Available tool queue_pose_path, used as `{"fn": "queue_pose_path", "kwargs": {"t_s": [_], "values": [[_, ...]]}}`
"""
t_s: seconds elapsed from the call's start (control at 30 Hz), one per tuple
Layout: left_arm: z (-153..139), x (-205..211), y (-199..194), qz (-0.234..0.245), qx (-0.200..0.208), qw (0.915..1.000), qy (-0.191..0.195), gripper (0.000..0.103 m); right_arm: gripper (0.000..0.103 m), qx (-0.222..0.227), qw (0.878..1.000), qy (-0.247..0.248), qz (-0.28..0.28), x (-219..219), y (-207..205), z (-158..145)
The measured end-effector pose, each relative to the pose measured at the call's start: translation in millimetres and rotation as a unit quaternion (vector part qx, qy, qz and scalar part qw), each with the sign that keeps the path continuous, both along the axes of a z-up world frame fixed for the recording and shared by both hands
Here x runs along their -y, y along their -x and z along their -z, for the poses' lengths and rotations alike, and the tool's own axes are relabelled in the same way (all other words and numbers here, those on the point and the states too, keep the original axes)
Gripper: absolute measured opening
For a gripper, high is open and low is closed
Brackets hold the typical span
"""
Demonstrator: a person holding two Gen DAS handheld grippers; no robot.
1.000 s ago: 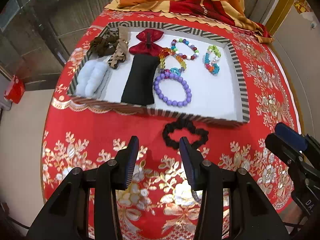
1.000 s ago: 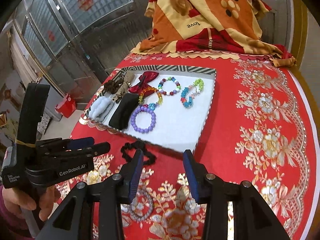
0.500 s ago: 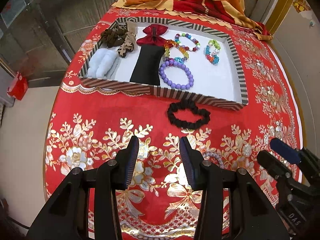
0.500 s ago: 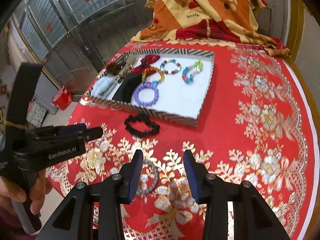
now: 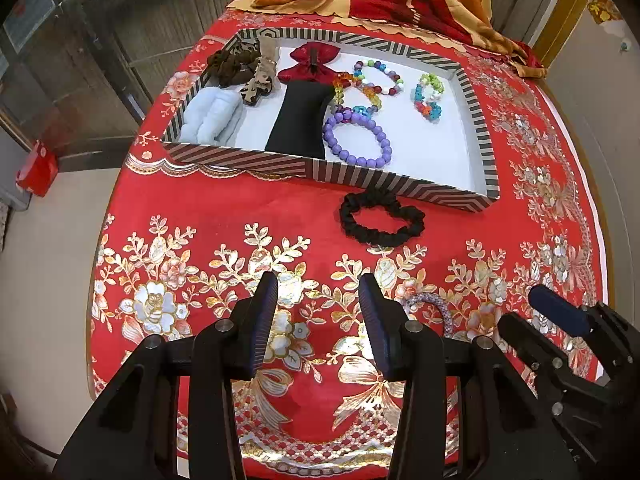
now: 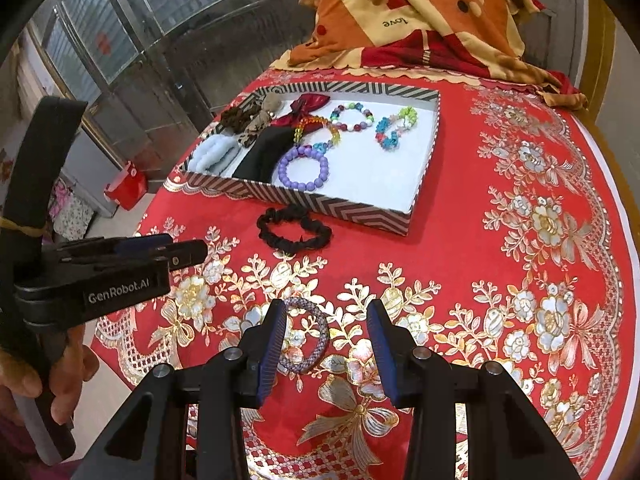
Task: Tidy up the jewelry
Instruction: 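Grasp the black scrunchie with the left tool while the right tool grasps the grey braided bangle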
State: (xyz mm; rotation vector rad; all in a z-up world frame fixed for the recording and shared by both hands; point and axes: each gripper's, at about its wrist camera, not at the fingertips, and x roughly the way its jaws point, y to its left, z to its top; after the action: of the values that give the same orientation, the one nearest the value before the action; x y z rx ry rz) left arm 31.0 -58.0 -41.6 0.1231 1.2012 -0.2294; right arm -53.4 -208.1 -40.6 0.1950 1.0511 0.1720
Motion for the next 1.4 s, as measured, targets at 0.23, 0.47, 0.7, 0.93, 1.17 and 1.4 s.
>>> {"fn": "queue_pose_path", "kwargs": {"t_s": [0.23,0.47,0.7,0.93,1.17,1.4], "values": [[8,-5,-7,-0.008,-0.014,0.9999,0.003,0.041,0.04,-0.021,1.0,0.008,-0.009,-4,-4,20],[23,-13,-21,-0.025,-0.045,0.9986,0.01,0.041,0.039,-0.041,0.999,0.022,-0.025,-12,-11,47],[36,-9,-36,-0.038,-0.067,0.9968,0.024,0.041,0.02,-0.043,0.996,0.067,-0.046,-21,-19,64],[44,3,-54,-0.039,-0.073,0.996,0.034,0.043,0.013,-0.049,0.994,0.09,-0.027,0,-15,64],[55,17,-69,-0.028,-0.069,0.9972,0.011,0.043,0.013,-0.05,0.996,0.075,-0.025,7,-17,65],[57,25,-76,-0.018,-0.057,0.9982,-0.004,0.043,0.013,-0.042,0.996,0.075,-0.024,5,-18,65]]}}
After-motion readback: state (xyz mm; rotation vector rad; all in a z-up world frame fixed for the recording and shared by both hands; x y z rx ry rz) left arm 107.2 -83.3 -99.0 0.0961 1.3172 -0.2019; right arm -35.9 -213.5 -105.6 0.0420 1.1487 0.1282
